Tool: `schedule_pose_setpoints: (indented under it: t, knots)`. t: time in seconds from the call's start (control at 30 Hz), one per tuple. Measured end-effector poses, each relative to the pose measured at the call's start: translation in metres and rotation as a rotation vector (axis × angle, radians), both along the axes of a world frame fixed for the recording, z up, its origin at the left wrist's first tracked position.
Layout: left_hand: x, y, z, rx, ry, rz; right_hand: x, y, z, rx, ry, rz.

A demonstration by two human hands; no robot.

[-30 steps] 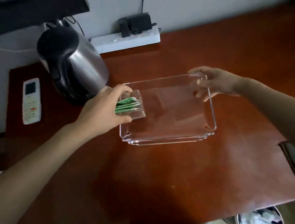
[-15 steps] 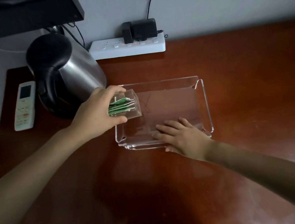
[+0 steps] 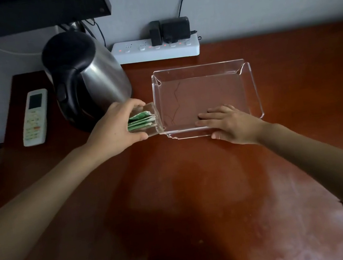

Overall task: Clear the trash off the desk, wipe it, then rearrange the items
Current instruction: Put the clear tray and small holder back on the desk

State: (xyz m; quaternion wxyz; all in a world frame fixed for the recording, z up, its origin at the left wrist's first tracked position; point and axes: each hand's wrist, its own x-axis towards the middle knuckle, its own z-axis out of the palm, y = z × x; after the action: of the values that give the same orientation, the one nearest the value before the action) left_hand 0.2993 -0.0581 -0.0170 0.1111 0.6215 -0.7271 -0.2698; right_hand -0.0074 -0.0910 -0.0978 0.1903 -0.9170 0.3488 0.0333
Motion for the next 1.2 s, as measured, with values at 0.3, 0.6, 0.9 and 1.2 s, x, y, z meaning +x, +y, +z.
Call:
schedule_pose_setpoints:
  t: [0.3,0.6,0.9,1.2]
  knots:
    - [0.029,0.021,-0.042,-0.045,-0.121,-0.041,0.006,0.015,0.001,0.006,-0.113,-0.099]
    - [0.049,0.045,-0.060,-0.098,0.097,0.042,0.049,0.037,-0.005,-0.072,-0.238,-0.226]
    - [0.054,0.048,-0.066,-0.126,0.140,0.081,0.063,0.044,-0.001,-0.009,-0.285,-0.268]
    - [0.058,0.050,-0.063,-0.132,0.041,0.059,0.060,0.043,-0.001,0.018,-0.244,-0.227]
